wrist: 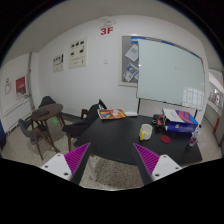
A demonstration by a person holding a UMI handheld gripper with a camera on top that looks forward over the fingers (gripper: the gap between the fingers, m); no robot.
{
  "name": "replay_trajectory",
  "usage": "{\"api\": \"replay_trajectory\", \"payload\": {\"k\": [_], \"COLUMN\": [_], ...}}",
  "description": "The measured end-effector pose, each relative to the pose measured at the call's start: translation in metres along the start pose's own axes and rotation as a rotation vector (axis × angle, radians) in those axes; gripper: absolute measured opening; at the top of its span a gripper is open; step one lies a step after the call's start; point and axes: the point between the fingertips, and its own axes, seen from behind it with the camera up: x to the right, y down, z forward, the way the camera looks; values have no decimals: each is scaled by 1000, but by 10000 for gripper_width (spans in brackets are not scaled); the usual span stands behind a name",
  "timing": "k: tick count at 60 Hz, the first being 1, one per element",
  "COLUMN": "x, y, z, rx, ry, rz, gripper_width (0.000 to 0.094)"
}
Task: Pour water
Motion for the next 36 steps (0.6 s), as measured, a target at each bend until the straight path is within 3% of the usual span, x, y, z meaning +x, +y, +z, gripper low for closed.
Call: {"api": "replay_trajectory", "payload": {"k": [11,20,29,36], "x": [31,94,198,303], "y": [17,64,119,145], "z": [-2,1,11,22], "rx": [-30,-97,-169,-178], "ry": [37,102,216,313], "rz": [33,75,98,105], "gripper_width": [848,845,845,844]}}
